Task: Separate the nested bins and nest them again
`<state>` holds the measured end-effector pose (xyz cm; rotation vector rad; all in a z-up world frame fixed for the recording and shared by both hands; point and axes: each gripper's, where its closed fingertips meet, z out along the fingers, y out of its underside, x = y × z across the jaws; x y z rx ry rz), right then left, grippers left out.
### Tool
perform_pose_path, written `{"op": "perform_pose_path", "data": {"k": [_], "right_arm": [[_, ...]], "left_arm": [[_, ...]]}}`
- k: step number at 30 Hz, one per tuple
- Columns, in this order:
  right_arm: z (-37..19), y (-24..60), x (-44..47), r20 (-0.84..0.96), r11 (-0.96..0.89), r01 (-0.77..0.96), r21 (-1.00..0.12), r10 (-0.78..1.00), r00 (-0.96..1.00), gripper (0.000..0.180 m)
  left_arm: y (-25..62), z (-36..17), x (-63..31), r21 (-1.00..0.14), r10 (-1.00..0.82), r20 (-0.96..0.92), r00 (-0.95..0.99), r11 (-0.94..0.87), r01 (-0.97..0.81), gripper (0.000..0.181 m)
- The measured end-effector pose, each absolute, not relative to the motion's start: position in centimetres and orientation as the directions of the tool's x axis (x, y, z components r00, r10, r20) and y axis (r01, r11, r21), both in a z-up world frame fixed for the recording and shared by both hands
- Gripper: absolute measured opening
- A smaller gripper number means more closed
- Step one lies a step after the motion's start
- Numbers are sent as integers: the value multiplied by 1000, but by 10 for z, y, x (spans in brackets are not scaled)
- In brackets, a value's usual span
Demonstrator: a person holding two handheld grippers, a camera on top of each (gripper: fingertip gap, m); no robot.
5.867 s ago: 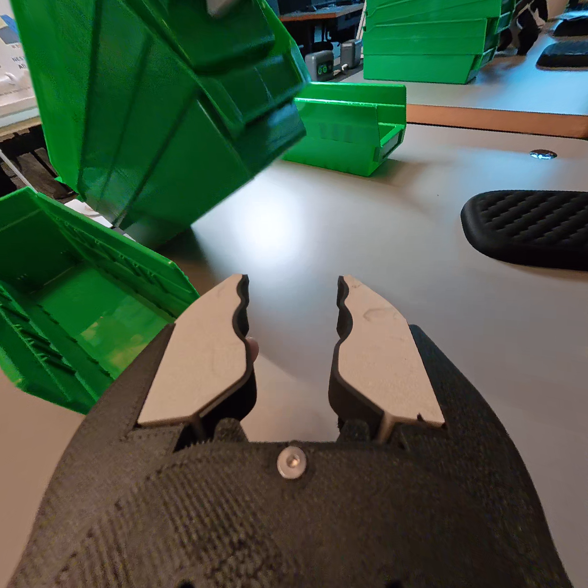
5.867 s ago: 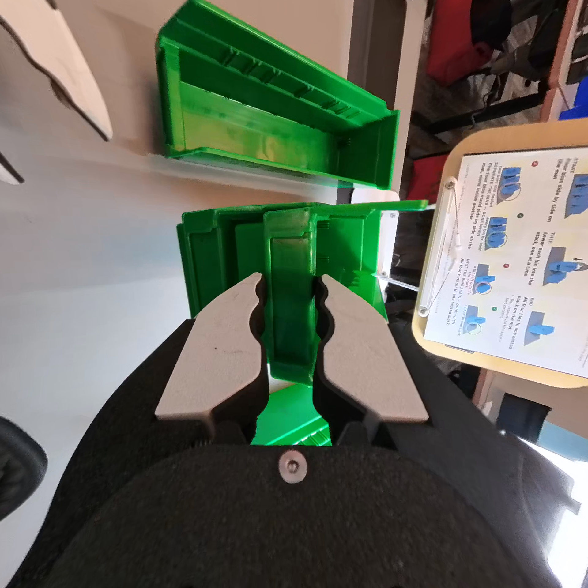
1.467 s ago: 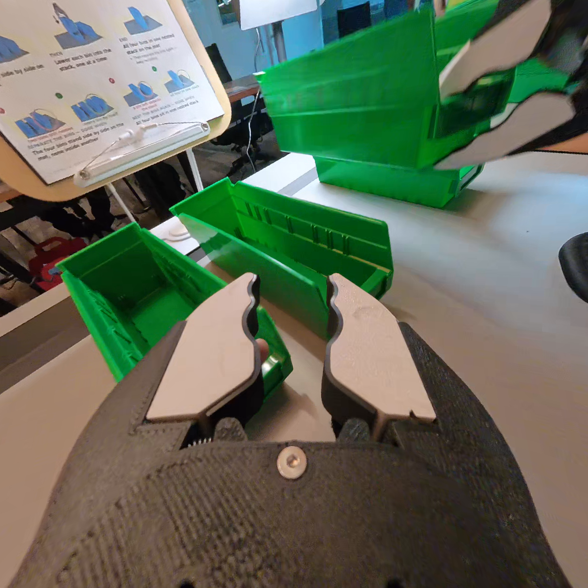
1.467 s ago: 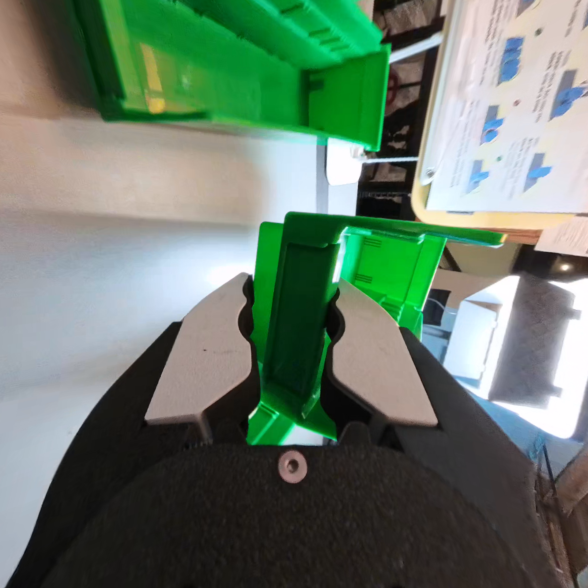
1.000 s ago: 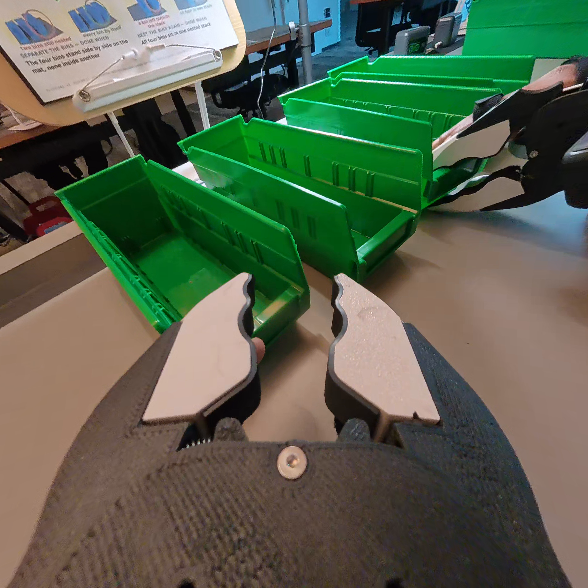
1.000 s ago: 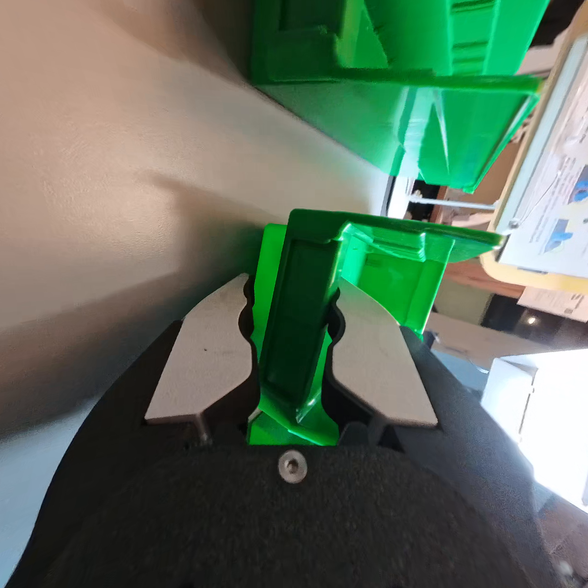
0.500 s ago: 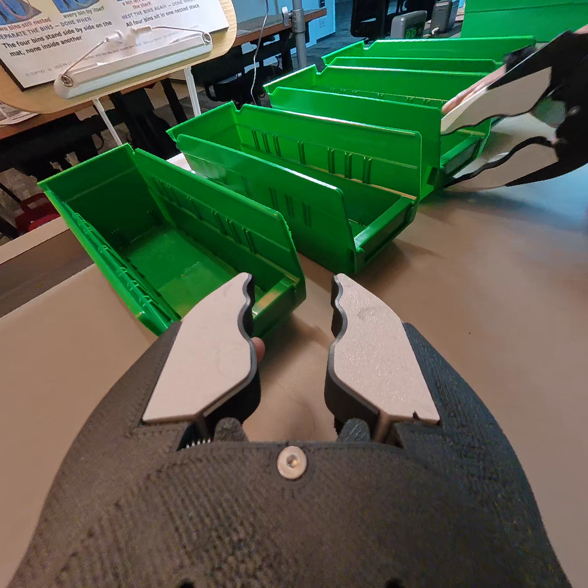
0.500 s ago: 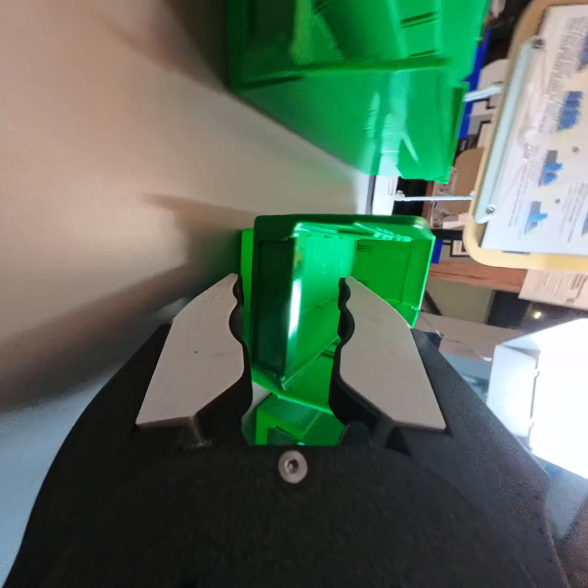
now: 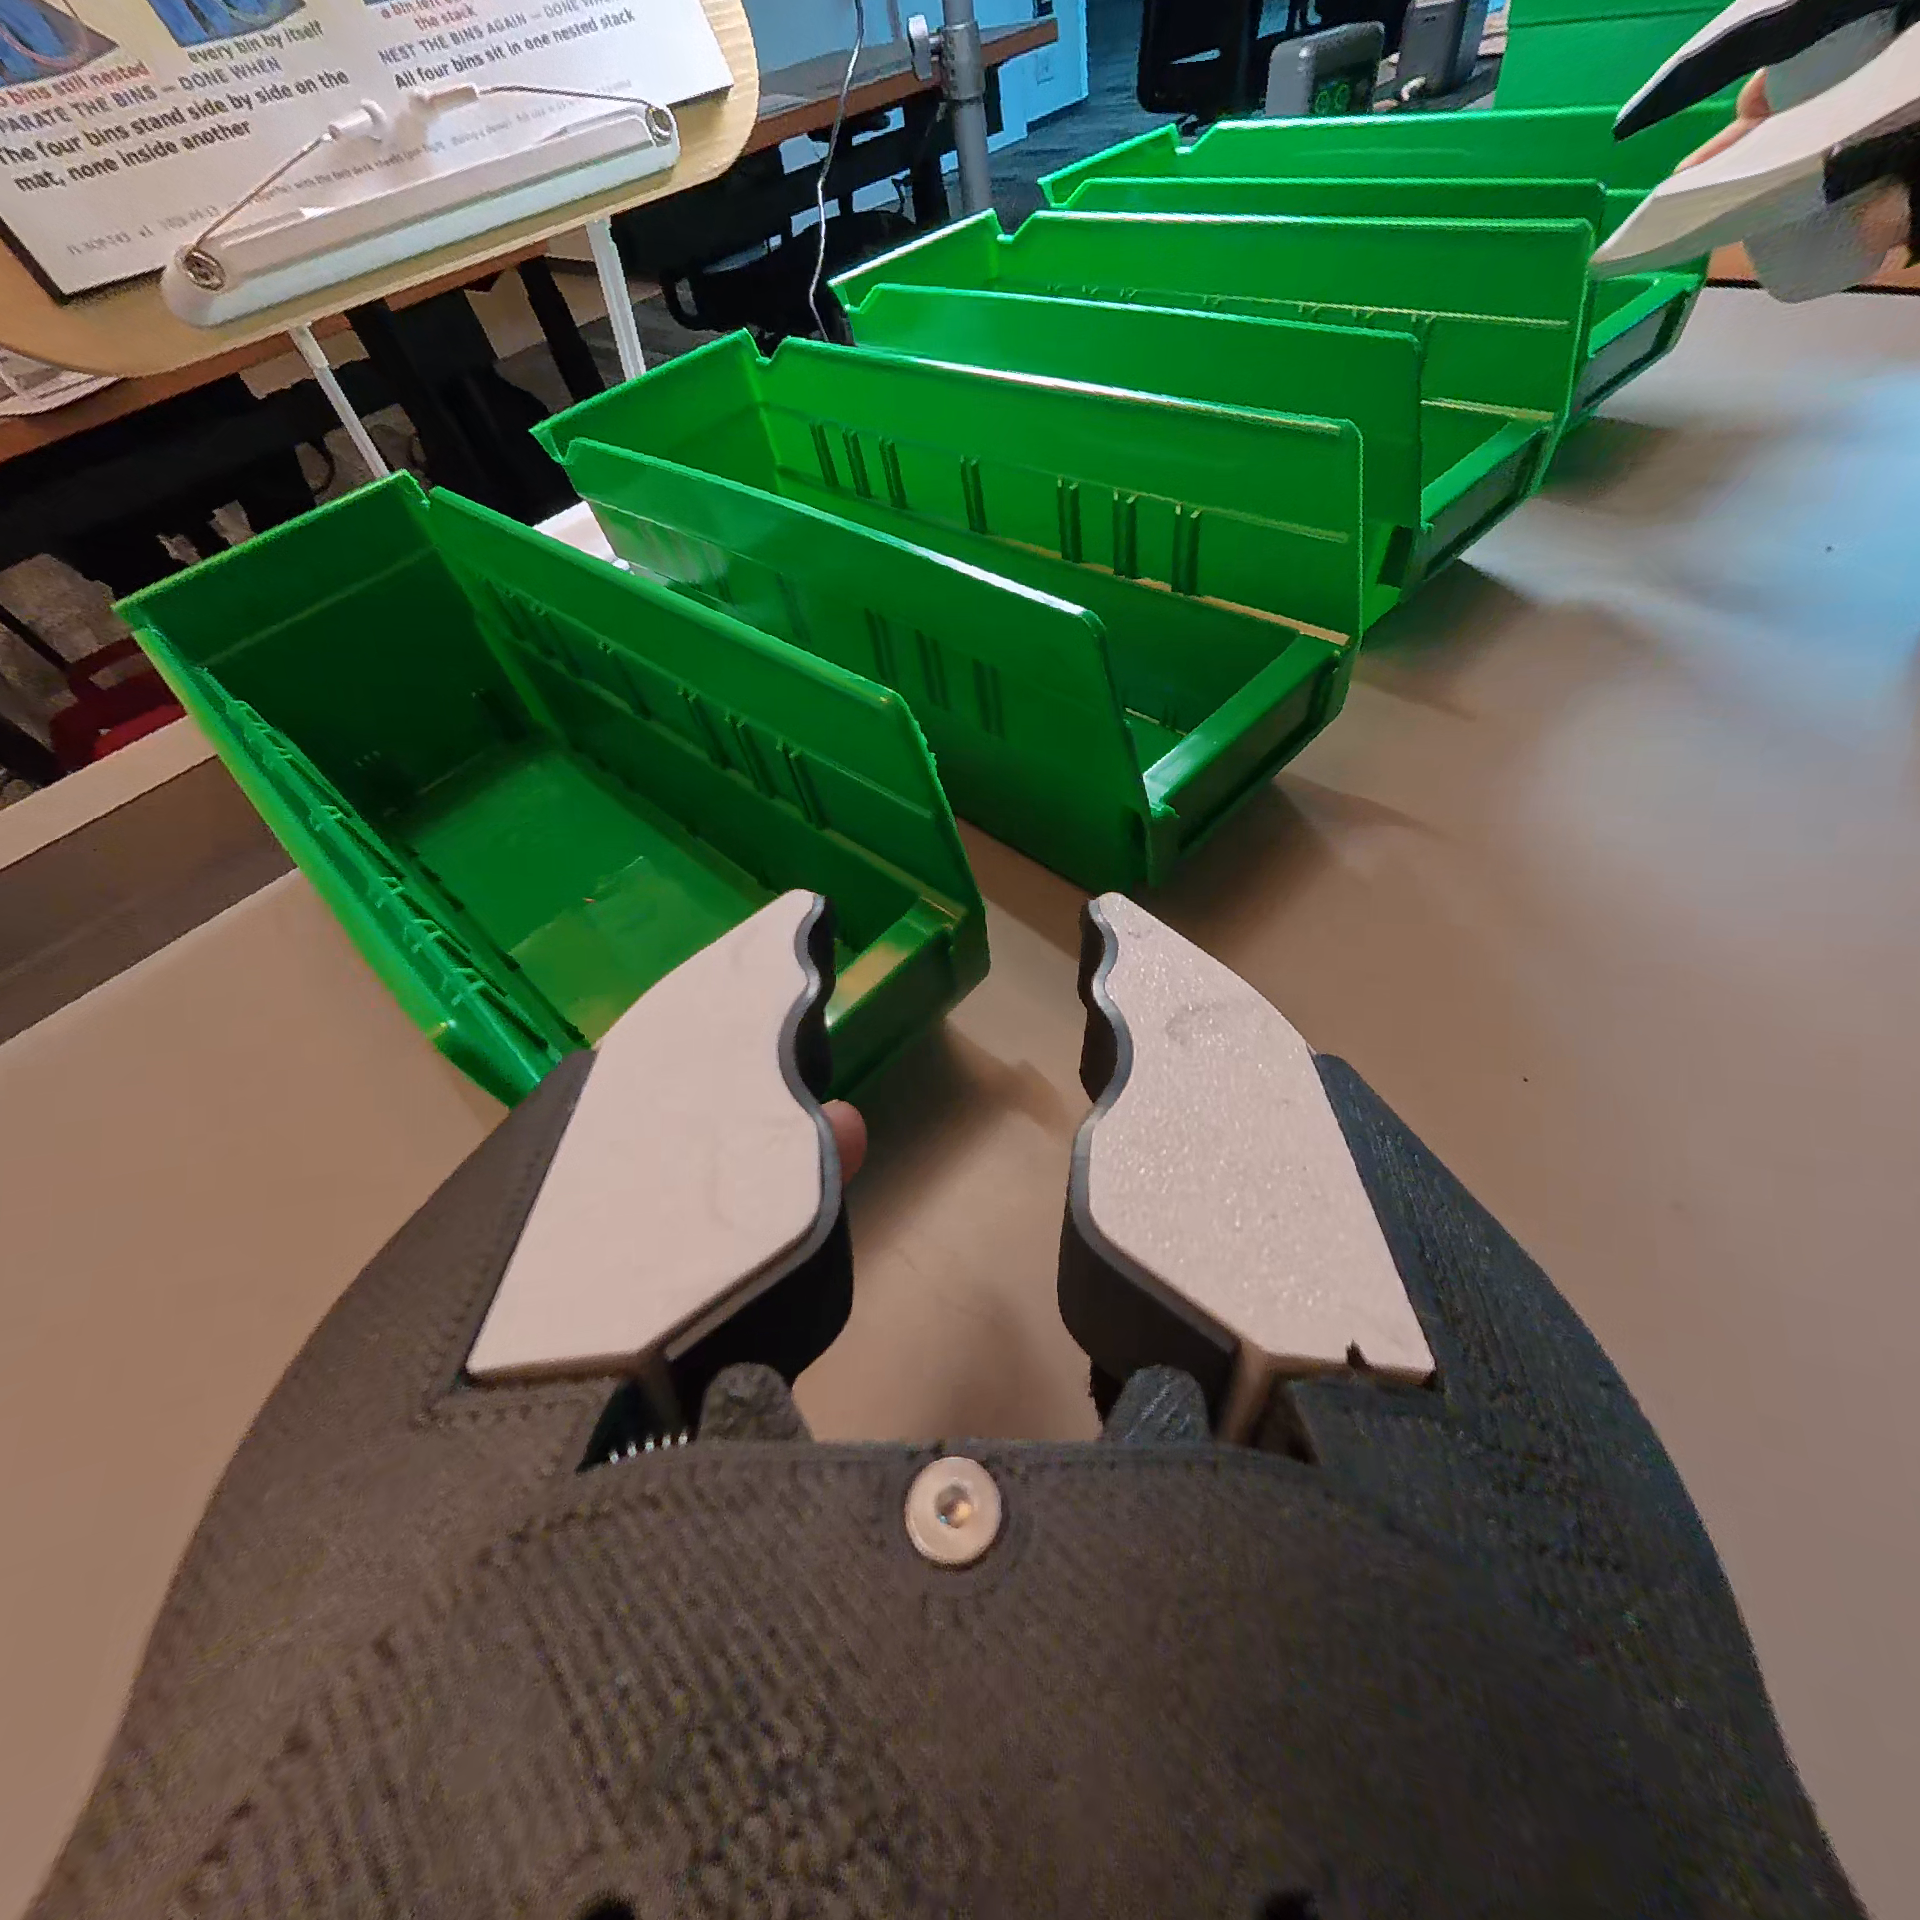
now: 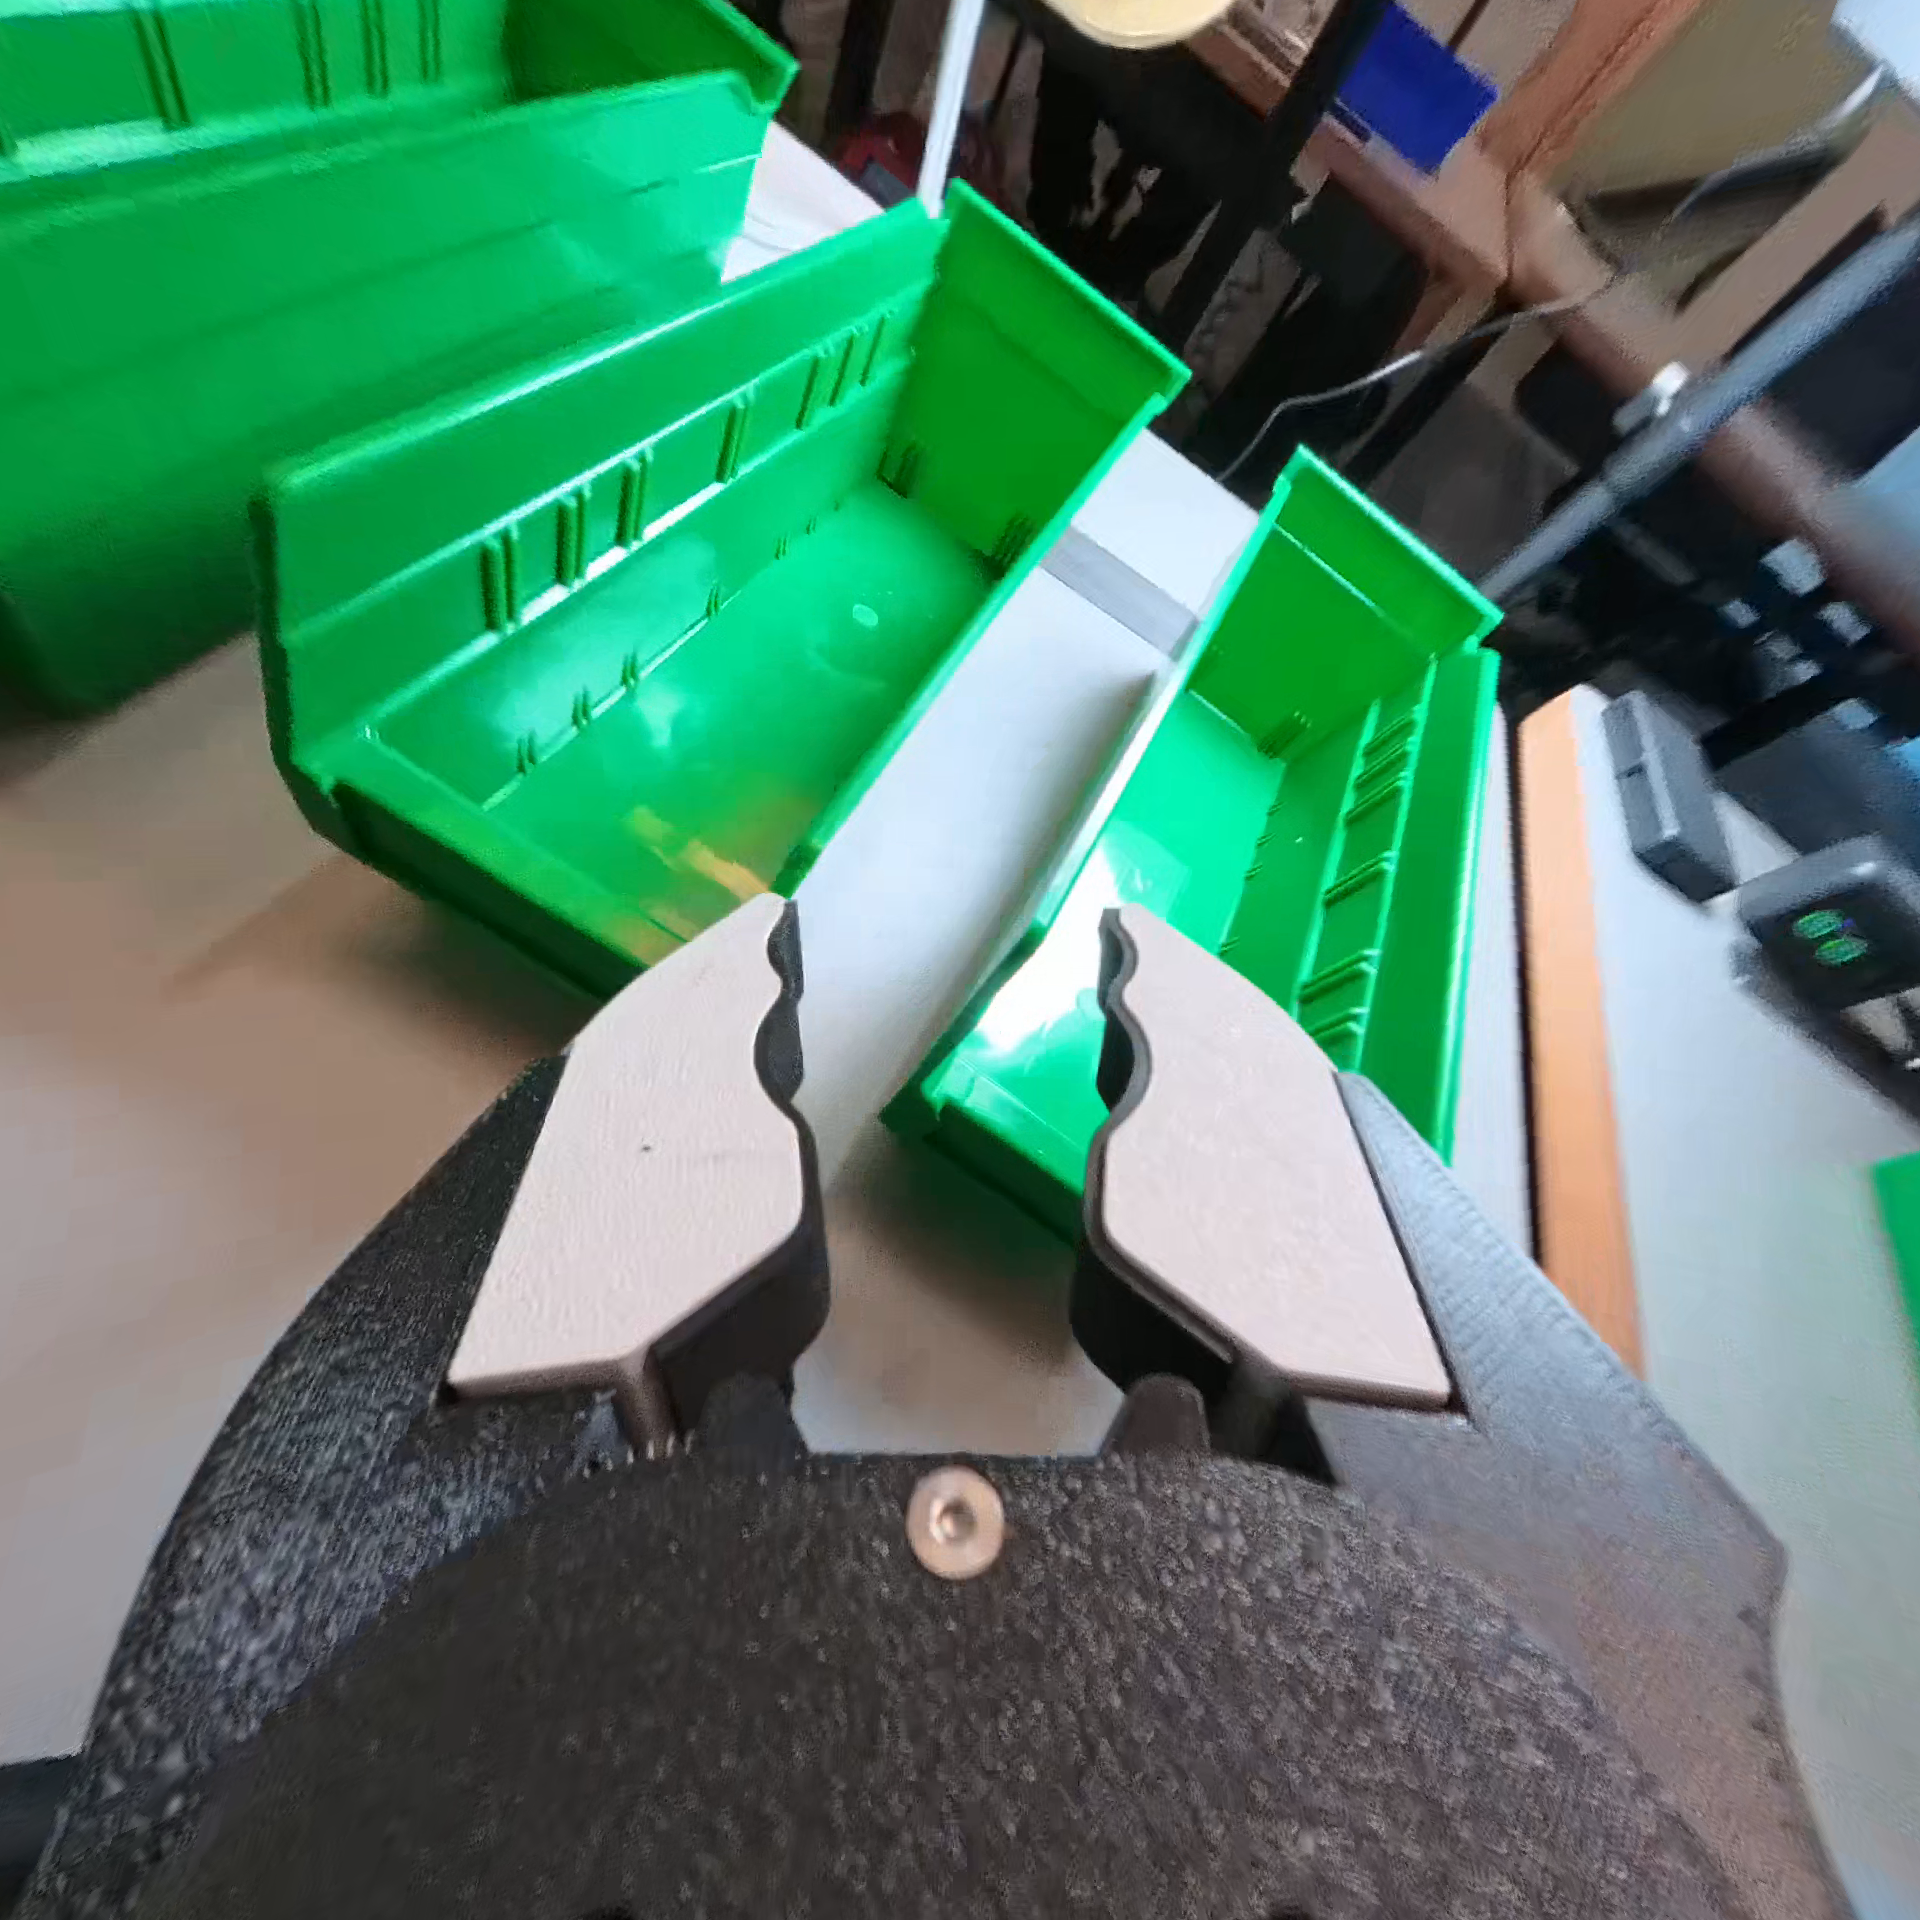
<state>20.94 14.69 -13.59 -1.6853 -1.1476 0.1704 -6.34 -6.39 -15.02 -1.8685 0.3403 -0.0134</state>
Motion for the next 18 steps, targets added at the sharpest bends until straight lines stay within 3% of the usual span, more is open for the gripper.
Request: {"op": "perform_pose_path", "data": {"k": [4,12,15,18], "right_arm": [[-141,162,210,158,-187,470,-863,783,601,52],[-145,169,202,60,-253,408,-877,785,617,43],[-147,166,202,87,-238,433,-869,789,608,52],[-134,173,205,273,-123,501,-857,716,643,60]], "left_arm": [[-63,-152,-66,-934,-239,-140,961,-290,-208,45],[-64,-154,-64,-930,-250,-154,956,-290,-226,44],[-64,-155,-63,-930,-252,-149,956,-293,-222,44],[-63,-159,-63,-925,-257,-149,955,-304,-227,44]]}}
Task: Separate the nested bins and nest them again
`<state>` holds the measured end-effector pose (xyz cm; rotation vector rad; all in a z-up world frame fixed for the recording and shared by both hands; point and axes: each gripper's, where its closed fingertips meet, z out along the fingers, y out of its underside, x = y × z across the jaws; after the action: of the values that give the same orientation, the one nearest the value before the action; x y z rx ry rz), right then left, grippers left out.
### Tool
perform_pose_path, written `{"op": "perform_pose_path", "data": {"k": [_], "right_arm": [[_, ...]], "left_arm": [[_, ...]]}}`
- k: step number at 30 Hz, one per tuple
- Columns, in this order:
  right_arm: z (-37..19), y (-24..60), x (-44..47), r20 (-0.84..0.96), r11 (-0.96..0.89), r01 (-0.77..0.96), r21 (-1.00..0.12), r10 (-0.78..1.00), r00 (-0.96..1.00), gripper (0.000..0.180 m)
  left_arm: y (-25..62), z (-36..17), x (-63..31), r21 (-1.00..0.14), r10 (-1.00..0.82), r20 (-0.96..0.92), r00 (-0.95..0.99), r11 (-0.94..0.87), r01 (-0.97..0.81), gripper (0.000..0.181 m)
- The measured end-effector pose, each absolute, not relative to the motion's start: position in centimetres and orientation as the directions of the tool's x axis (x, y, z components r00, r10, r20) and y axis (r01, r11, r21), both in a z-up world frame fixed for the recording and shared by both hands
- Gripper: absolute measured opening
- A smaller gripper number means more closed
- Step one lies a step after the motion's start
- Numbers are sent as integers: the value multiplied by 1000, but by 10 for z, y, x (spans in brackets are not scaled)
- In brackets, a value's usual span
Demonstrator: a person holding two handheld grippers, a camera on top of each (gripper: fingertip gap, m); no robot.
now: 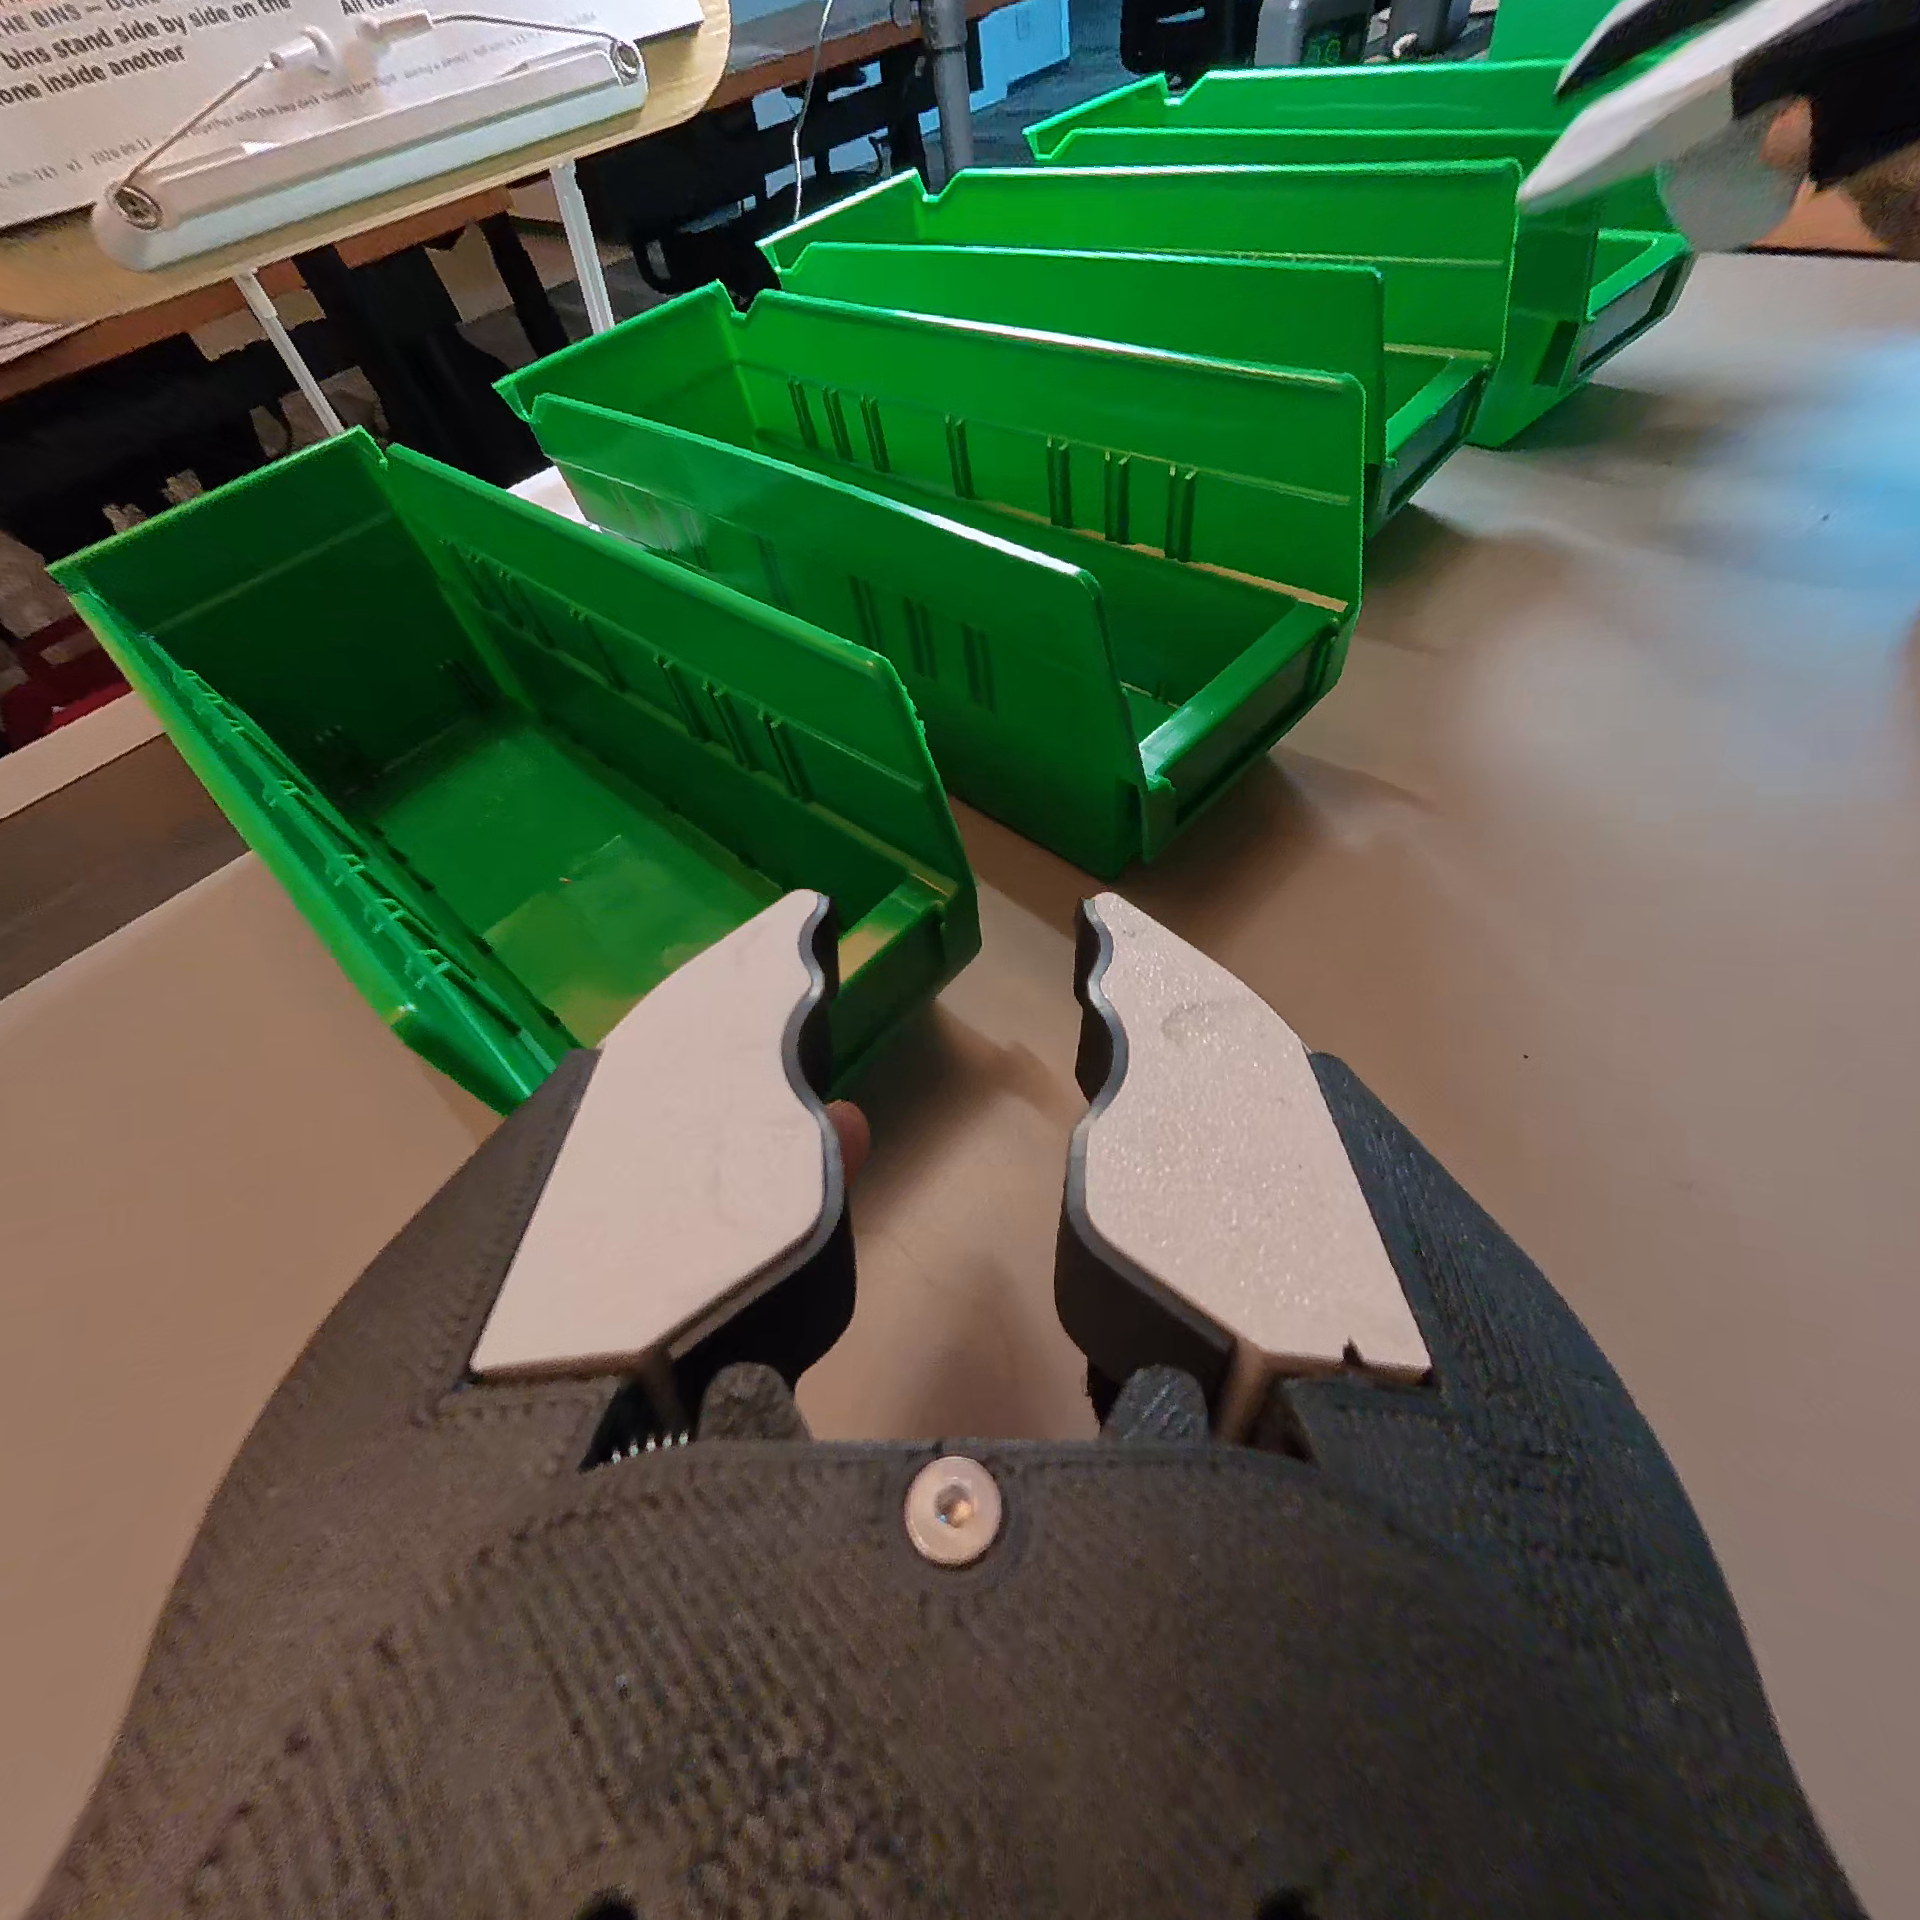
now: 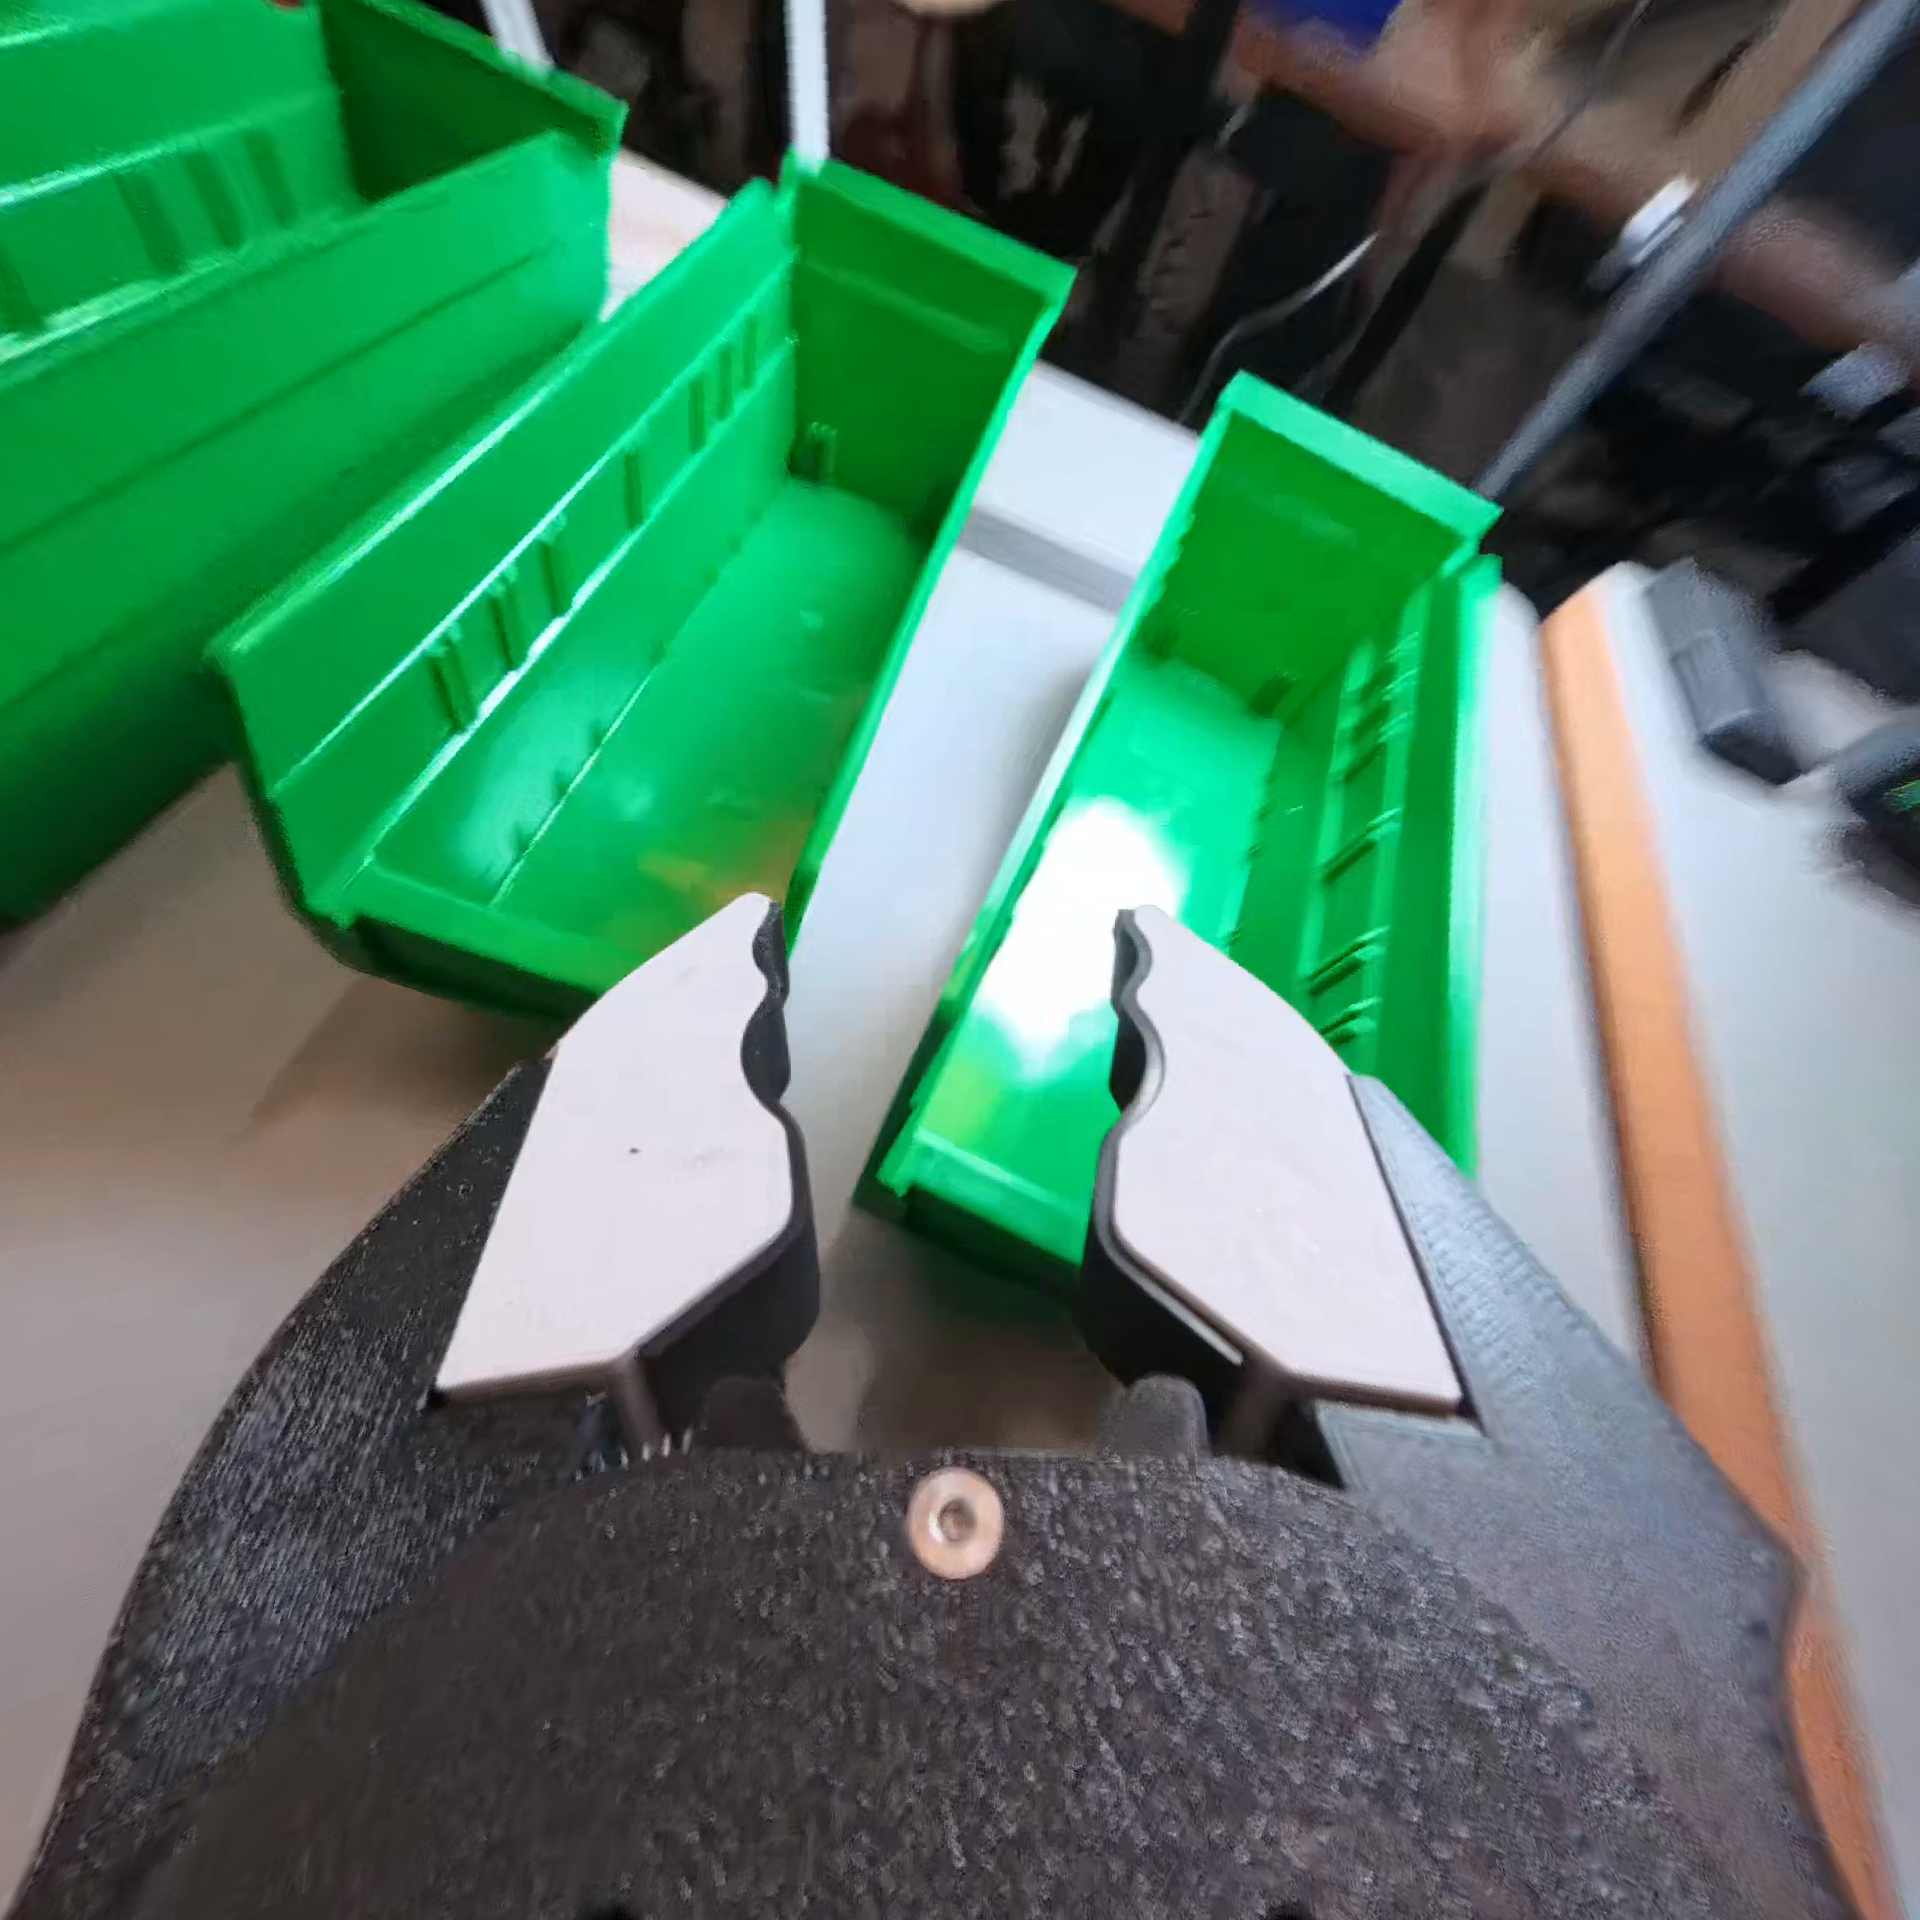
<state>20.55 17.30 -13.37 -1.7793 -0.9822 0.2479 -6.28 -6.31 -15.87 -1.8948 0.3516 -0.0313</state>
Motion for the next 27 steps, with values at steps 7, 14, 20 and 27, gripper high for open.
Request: {"op": "perform_pose_path", "data": {"k": [7,14,20,27], "right_arm": [[-111,112,157,424,122,606,-786,820,385,41],[-197,97,115,587,360,814,-456,809,-28,54],[-205,93,96,678,465,809,-359,726,-117,32],[-205,70,89,681,506,782,-364,717,-147,31]], "left_arm": [[-63,-161,-61,-920,-262,-155,952,-312,-236,43],[-64,-162,-60,-917,-269,-166,949,-311,-249,42],[-64,-166,-57,-913,-281,-167,945,-318,-256,42],[-64,-168,-56,-909,-284,-173,943,-323,-264,41]]}}
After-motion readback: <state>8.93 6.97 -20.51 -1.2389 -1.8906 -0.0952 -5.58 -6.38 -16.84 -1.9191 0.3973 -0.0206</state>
